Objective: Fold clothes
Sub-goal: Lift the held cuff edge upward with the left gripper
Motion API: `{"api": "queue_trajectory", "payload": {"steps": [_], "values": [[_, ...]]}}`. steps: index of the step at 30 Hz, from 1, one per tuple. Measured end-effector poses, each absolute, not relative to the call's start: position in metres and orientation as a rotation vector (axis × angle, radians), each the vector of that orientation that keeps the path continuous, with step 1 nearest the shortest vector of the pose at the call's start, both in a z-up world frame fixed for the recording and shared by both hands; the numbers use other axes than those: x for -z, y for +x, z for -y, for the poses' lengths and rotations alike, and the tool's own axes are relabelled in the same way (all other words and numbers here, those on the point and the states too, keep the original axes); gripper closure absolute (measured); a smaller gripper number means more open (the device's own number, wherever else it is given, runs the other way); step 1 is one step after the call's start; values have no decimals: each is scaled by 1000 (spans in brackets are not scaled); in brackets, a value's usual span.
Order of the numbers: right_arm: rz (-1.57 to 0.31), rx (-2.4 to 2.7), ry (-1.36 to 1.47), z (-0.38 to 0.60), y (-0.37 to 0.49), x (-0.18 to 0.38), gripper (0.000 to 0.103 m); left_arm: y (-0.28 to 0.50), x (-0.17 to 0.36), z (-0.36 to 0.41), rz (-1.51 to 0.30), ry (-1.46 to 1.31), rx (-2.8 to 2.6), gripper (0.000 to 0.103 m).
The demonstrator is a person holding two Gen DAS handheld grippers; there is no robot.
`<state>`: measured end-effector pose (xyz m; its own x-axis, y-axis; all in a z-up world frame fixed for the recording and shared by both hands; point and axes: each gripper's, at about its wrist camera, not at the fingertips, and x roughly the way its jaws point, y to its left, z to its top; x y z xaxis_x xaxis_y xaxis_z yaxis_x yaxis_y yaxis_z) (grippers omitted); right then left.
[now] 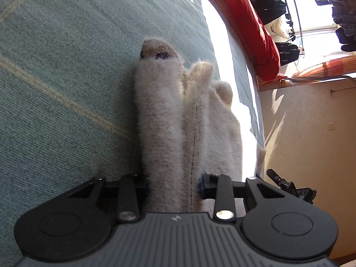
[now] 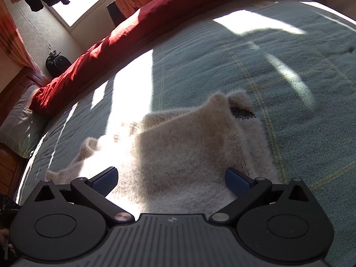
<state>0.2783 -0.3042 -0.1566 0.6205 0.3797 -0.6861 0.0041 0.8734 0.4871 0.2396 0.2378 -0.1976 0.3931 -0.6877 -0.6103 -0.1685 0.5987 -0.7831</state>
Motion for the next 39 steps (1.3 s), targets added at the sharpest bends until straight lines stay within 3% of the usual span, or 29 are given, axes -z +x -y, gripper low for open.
{"api": "queue_trajectory", "payload": {"steps": [9, 17, 29, 39], "values": [[-923, -217, 303, 282, 279, 140, 0, 236, 145, -218, -1097, -812, 388, 73], [-880, -457, 568, 268, 283, 105, 0, 234, 106, -201, -1072, -788, 384, 73], [-1120, -604, 668, 187, 342, 149, 0, 240, 100, -196, -1085, -794, 390, 73], [-1100, -536, 534, 162, 380, 148, 0, 242, 98, -195, -1085, -788, 393, 73]]}}
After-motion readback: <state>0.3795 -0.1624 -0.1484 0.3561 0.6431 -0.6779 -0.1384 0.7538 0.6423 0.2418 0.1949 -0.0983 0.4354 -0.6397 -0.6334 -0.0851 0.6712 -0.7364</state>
